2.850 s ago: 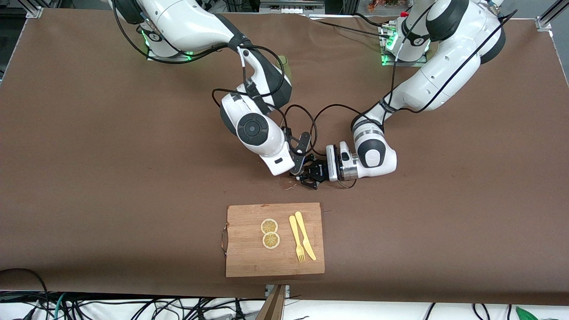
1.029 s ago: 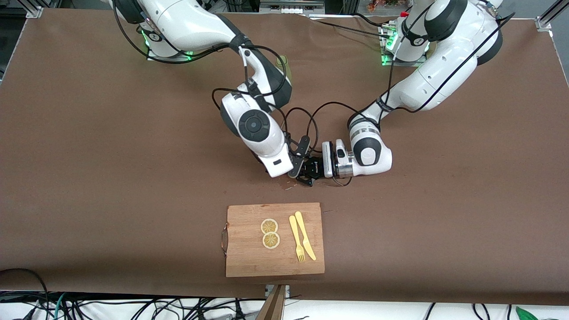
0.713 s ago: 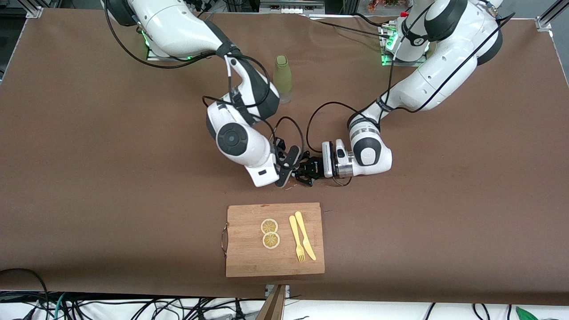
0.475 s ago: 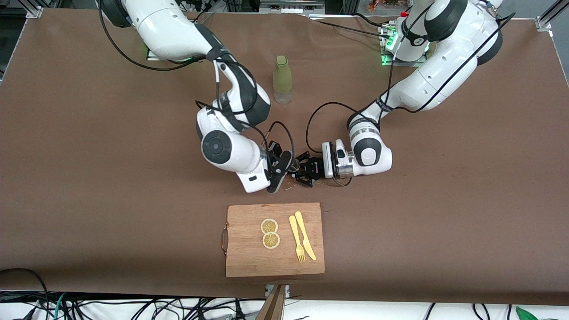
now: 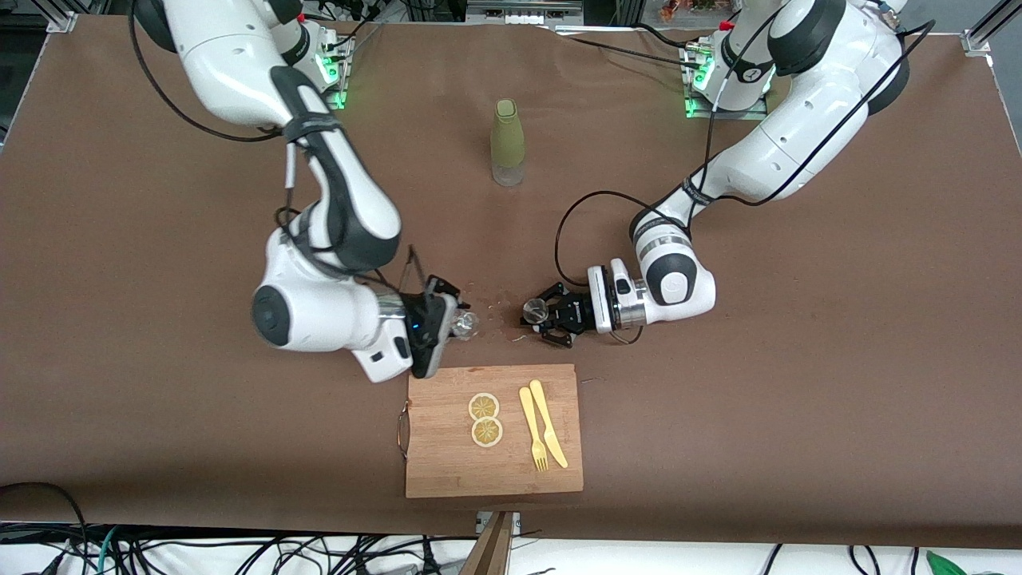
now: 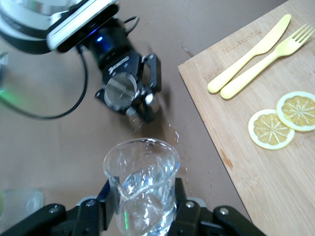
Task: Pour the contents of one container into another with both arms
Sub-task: 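Turn the glass upright and draw it back while the left gripper withdraws the jigger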
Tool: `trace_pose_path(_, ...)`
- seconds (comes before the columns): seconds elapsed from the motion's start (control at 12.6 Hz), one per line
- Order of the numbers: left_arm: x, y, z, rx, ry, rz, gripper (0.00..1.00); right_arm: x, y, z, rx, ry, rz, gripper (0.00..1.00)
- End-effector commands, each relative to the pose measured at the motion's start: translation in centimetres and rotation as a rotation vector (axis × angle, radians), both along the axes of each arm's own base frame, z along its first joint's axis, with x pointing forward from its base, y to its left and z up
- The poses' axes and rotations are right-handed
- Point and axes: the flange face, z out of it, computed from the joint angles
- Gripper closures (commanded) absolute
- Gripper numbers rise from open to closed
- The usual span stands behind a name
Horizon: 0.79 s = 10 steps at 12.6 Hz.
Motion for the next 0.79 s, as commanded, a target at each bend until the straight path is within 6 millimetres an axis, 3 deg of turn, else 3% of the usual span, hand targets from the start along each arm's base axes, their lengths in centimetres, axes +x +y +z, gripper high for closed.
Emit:
trace_pose_path(0.0, 1.5, 2.3, 1.7, -0.015, 0.028, 0.04, 1.0, 1.0, -5.5, 1.0, 0.138, 0.023, 0.086, 0.84)
trace_pose_path(0.48, 4.5, 12.4, 1.6, -0.084, 0.047, 0.065, 1.0, 1.8, -18.5, -0.2, 0.334, -0.001, 0.275, 0.82)
trace_pose_path(0.71, 6.0, 20.1, 3.1, -0.062, 0.076, 0.033, 1.0, 0.3, -25.9, -4.6, 0.452, -0.064, 0.367, 0.82)
